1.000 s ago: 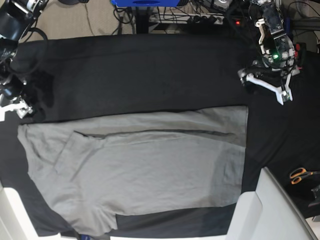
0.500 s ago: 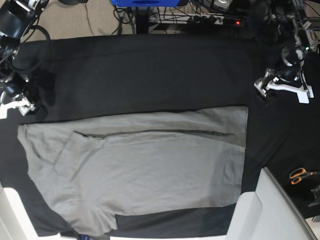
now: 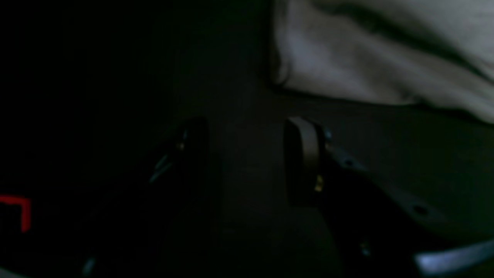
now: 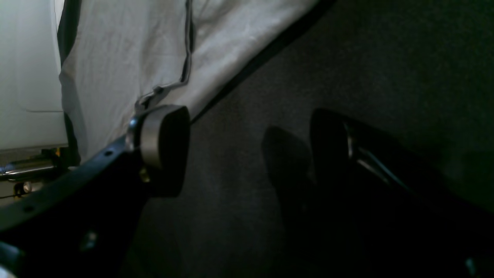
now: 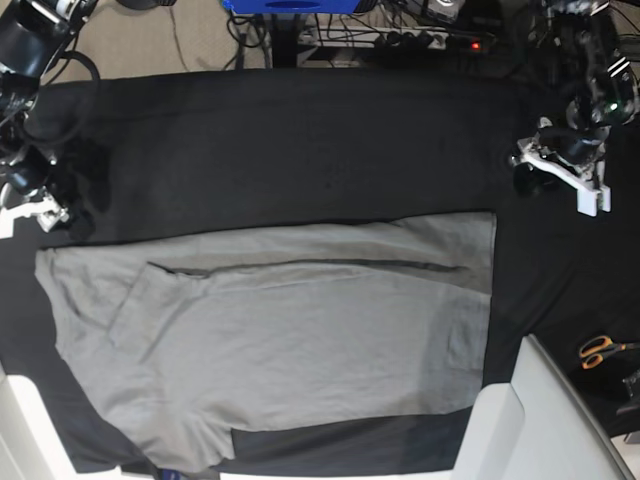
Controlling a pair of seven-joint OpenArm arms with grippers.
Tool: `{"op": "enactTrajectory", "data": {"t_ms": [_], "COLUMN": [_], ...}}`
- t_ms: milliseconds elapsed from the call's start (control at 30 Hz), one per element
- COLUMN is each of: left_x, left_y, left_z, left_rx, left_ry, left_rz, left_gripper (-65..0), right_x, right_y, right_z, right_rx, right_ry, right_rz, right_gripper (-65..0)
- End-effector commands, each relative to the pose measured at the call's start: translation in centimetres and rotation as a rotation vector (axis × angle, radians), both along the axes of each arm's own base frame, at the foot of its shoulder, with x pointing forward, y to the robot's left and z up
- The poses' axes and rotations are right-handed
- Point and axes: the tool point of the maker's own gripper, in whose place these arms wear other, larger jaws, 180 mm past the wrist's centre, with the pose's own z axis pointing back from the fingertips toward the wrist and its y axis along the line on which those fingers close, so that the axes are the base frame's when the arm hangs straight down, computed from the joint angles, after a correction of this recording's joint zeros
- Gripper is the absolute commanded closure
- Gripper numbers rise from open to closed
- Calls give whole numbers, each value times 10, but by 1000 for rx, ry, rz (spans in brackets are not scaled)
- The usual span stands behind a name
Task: Fold the T-shirt properly
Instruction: 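Raise both grippers and move them to the new folded edge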
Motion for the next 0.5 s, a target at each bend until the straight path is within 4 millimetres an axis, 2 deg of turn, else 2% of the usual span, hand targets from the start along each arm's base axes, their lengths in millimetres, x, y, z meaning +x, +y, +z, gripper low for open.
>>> {"op": "enactTrajectory", "data": {"t_ms": [0,133,167,267,333,400,467], "left_x": [5,5,5,7,7,8,7], "left_y": [6,1,-1,0,0,1,2], "left_z": [4,-10,-11,-11,-10,-9,-10], "left_rx": [3,-35,-41,-41,-40,-37,-32], "left_ry": [-22,1,3,-1,-4,-6,1], "left_rz": [1,-17,-22,-21,-20,-20,-21], "left_gripper": [-301,-311,-337,-484,-553,-563,-563], "right_x": [13,22,24,27,33,41,45], "right_y": [-14,-24,-28,-34,-37,-36,-48], "right_z": [16,21,19,6,1,-3,-3], "right_rx": [-17,-32,-25,15,42,70,75], "right_ry": [-59,-110,-107,-58,-42,-43,-59], "right_rz": [-26,-93,-125,-188,-202,-225,-280], "right_gripper": [-446,-452,-453,-453,-453,-450,-449]}}
